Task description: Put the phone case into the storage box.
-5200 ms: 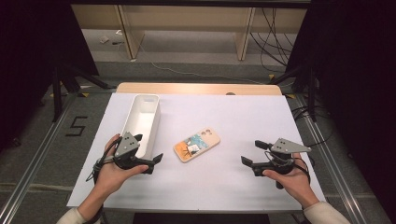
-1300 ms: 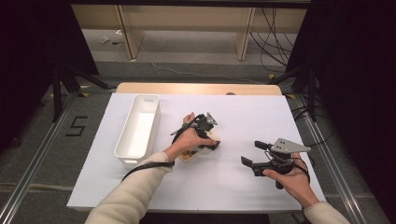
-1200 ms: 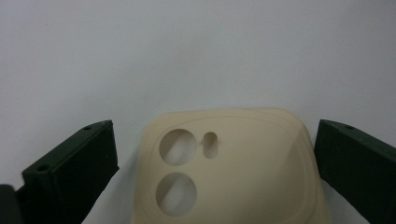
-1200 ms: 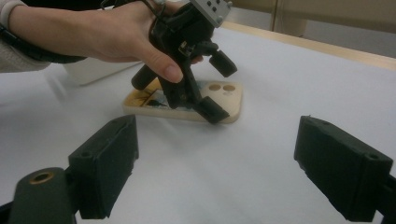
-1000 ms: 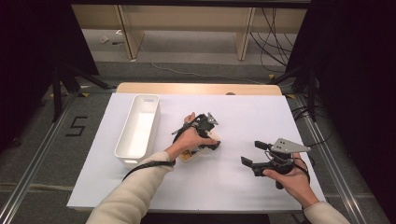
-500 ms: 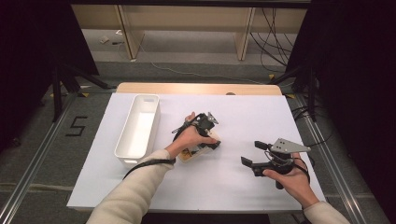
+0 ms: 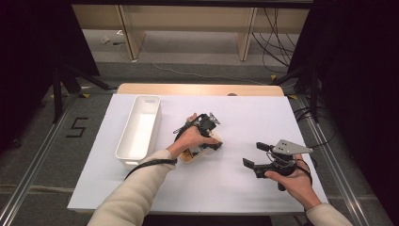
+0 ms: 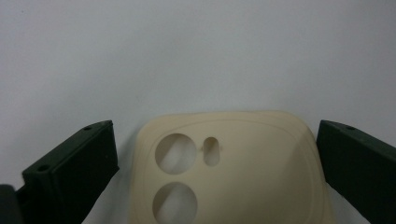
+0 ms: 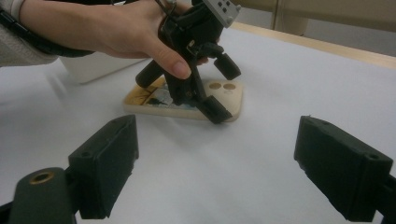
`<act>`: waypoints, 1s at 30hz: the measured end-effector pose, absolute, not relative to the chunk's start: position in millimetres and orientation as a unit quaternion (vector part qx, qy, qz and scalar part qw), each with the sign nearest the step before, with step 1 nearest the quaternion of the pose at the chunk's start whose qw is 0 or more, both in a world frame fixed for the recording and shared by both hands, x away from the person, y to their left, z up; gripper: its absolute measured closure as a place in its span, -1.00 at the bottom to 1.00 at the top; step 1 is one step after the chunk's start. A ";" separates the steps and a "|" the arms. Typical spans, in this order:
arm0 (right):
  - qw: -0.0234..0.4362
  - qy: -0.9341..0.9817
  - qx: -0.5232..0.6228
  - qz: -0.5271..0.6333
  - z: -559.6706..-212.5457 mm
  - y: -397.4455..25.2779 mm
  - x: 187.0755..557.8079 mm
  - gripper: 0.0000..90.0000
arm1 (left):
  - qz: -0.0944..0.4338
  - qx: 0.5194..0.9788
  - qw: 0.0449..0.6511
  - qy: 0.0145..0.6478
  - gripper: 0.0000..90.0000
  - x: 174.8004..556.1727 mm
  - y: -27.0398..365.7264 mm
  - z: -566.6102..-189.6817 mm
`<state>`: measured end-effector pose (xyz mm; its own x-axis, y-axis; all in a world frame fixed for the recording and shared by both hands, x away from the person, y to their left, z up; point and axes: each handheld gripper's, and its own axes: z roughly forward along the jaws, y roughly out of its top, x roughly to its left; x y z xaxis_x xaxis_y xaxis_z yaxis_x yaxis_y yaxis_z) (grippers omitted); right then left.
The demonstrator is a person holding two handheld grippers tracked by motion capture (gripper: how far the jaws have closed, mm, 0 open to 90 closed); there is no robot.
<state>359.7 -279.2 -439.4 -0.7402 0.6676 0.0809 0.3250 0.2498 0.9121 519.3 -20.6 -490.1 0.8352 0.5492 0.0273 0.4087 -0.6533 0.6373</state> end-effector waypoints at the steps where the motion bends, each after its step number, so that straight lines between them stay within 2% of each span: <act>1: 0.164 0.773 0.321 0.522 -439.4 -279.2 359.7 -0.67 | 0.108 0.903 0.321 0.265 -1.00 519.6 -20.4 -490.2; 30: 0.163 0.775 0.321 0.520 -439.4 -279.2 359.7 -0.67 | 0.084 0.903 0.326 0.268 -0.93 522.7 -18.5 -490.3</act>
<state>359.7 -279.2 -439.4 -0.7411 0.6665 0.0811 0.3278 0.2537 0.9100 522.7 -18.5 -490.3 0.8426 0.5381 -0.0220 0.4280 -0.6442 0.6339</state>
